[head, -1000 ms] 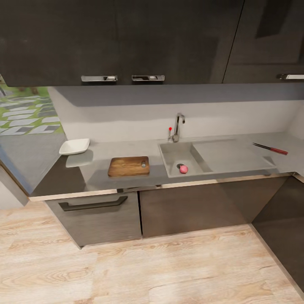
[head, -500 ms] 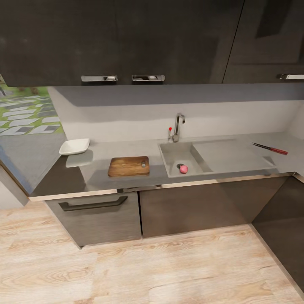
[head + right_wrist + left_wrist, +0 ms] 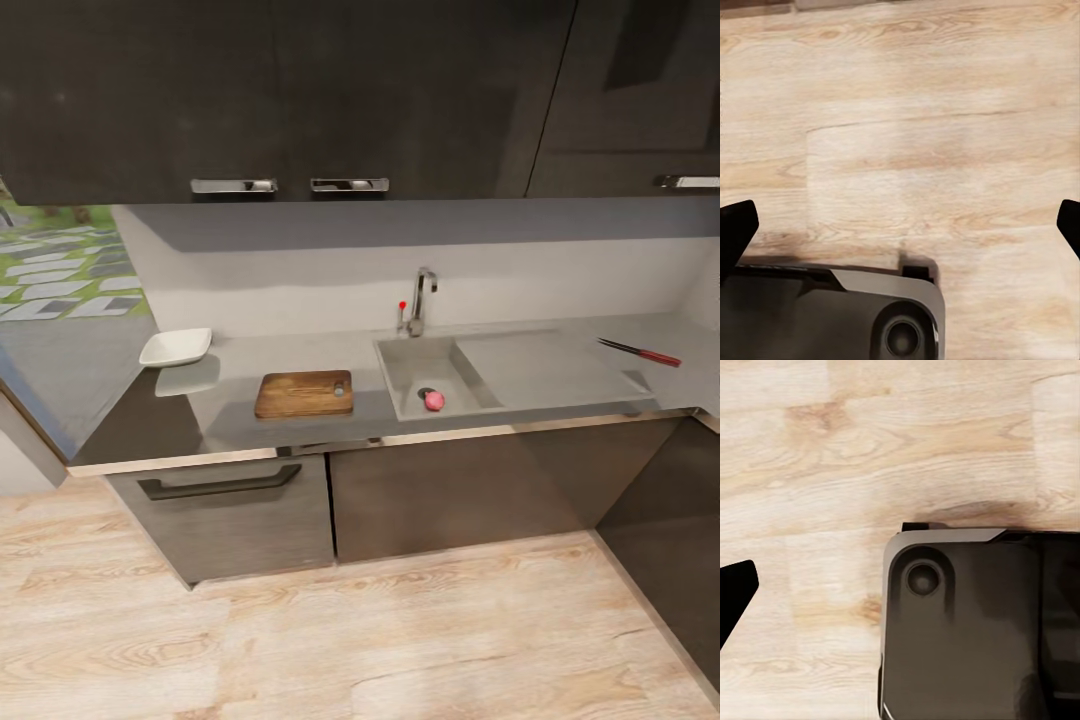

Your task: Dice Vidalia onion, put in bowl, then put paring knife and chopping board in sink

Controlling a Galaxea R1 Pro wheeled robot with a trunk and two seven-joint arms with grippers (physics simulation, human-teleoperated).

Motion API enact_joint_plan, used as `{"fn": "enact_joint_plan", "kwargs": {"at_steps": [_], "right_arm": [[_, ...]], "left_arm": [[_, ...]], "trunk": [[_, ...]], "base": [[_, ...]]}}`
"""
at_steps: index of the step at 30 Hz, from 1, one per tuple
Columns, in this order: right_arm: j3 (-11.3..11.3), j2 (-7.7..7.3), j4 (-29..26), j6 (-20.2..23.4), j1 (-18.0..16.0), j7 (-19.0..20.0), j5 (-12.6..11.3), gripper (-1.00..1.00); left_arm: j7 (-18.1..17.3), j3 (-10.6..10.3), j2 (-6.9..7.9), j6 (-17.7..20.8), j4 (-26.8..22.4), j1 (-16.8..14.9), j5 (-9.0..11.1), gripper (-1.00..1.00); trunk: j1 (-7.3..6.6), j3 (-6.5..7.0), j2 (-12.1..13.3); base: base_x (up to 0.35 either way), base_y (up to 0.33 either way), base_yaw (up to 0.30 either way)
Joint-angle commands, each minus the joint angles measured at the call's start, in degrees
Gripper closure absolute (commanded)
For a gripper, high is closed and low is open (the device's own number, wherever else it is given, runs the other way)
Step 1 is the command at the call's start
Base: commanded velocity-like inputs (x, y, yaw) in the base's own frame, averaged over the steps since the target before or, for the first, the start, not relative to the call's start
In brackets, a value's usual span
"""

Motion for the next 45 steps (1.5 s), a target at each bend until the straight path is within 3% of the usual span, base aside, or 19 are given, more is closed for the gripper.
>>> {"fn": "enact_joint_plan", "kwargs": {"at_steps": [1, 23, 30, 45], "right_arm": [[0.3, 0.0, -0.1, -0.2, 0.0, 0.1, -0.5, -1.0], [0.6, 0.28, -0.1, -0.6, 0.0, 0.1, -0.7, -1.0], [0.9, 0.28, 1.0, -3.5, 0.0, 1.0, -0.3, -1.0], [0.7, 0.36, 2.0, -4.0, 0.0, 1.0, -0.3, -1.0]], "left_arm": [[0.2, 0.0, -0.06, -0.2, 0.0, 0.0, 0.0, -1.0], [0.2, 0.0, -0.23, -0.1, 0.0, 0.0, -0.1, -1.0], [0.2, 0.0, -0.23, -0.1, 0.0, 0.0, -0.1, -1.0], [0.2, 0.0, -0.23, -0.1, 0.0, 0.0, -0.1, -1.0]], "trunk": [[0.03, -0.09, -0.1], [0.03, -0.09, -0.1], [0.03, -0.09, -0.1], [0.03, -0.09, -0.1]], "base": [[0.0, -0.153, 0.0], [0.0, -0.299, 0.0], [0.0, -0.319, 0.0], [0.0, -0.268, 0.0]]}}
